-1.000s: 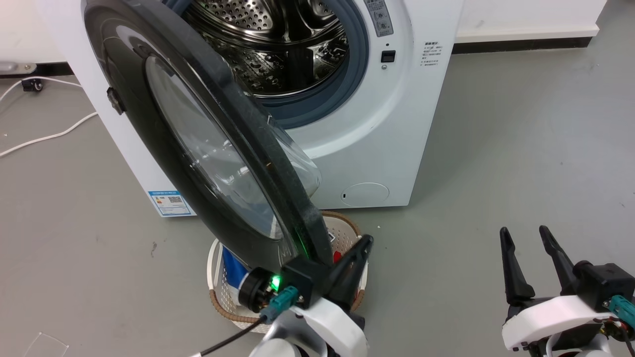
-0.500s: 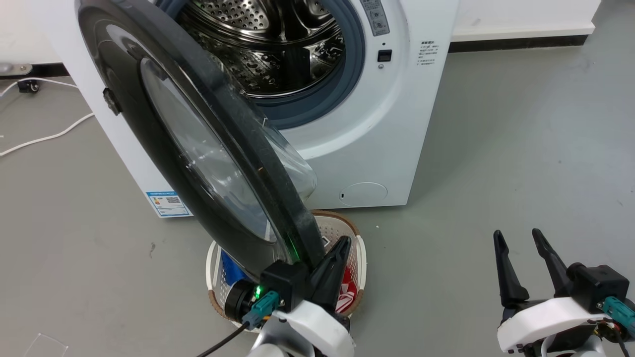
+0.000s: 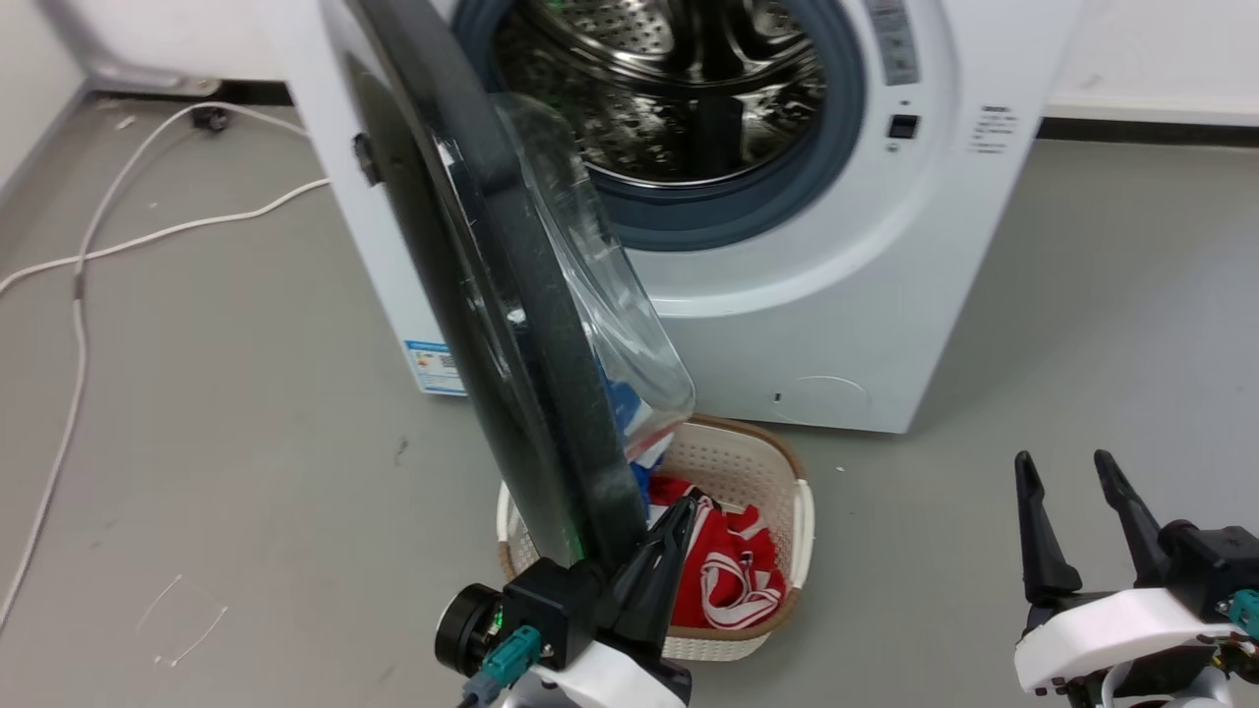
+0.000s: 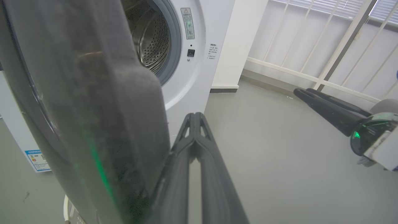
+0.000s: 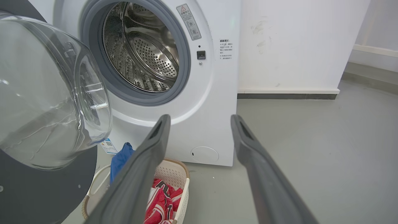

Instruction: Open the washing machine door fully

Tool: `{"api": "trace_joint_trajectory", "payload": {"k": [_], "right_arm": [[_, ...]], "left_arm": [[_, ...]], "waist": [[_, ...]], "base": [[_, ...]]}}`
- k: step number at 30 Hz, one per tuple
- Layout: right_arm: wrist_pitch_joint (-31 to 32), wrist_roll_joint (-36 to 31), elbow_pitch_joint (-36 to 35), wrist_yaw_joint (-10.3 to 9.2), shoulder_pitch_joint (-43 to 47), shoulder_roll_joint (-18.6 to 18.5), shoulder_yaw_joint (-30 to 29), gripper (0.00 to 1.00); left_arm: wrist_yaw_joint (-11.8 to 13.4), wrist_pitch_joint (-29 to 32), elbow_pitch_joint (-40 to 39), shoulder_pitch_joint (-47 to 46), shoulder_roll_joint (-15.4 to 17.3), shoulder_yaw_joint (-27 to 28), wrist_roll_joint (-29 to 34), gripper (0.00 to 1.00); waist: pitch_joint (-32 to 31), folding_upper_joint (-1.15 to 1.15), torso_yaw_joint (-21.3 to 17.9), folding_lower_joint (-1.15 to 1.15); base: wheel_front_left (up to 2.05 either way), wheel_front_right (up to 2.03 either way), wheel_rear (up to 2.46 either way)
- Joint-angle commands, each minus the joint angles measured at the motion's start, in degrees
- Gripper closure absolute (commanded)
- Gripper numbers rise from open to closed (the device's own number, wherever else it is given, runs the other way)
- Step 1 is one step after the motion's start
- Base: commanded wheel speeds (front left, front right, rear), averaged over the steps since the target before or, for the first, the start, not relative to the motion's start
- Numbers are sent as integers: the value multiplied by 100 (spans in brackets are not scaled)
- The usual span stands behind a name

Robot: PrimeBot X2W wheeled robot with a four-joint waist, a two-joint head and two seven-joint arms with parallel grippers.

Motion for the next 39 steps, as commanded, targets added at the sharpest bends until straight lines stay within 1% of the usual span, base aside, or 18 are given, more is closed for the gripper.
{"api": "trace_joint_trajectory", "payload": {"k": [1, 5, 14, 18, 20, 22, 23, 26, 32, 35, 39], "right_arm": [[20, -89, -66, -1, 47, -15, -40, 0], [31, -137, -116, -1, 60, -10, -147, 0], [18, -153, -197, -1, 65, 12, -256, 0], [9, -173, -234, -1, 58, 22, -359, 0], [30, -188, -267, -1, 12, 29, -380, 0], [70, -206, -292, -1, -7, 27, -366, 0], [70, -206, -292, -1, -7, 27, -366, 0], [117, -246, -407, -1, -60, 27, -297, 0], [283, -329, -715, -1, -144, -54, -198, 0], [350, -348, -871, -1, -146, -112, -157, 0], [461, -383, -1046, -1, -157, -168, -160, 0]], "left_arm": [[134, -15, -44, 18, 138, 194, -38, 100], [187, -61, -205, 16, 143, 219, -12, 100], [444, -146, -555, 185, 303, 473, -47, 100], [578, -247, -616, 228, 431, 799, -156, 100], [636, -333, -595, 224, 608, 1117, -257, 100], [642, -360, -556, 219, 722, 1306, -334, 100], [642, -360, -556, 219, 722, 1306, -334, 100], [643, -419, -457, 180, 944, 1674, -497, 100], [645, -571, -231, 74, 1290, 2351, -780, 100], [571, -615, -21, 33, 1530, 2696, -916, 100], [461, -668, 272, -79, 1719, 2996, -1067, 100]], "waist": [[22, 0, 355, 0], [71, 0, 772, 0], [131, 0, 1553, 0], [191, 0, 1838, 0], [241, 0, 1958, 0], [272, 0, 2002, 0], [272, 0, 2002, 0], [322, 0, 2012, 0], [475, 0, 1883, 0], [574, 0, 1785, 0], [700, 0, 1649, 0]], "base": [[0, 0, 0], [0, 0, 0], [0, 0, 0], [0, 0, 0], [0, 0, 0], [0, 0, 0], [0, 0, 0], [0, 0, 0], [0, 0, 0], [0, 0, 0], [0, 0, 0]]}}
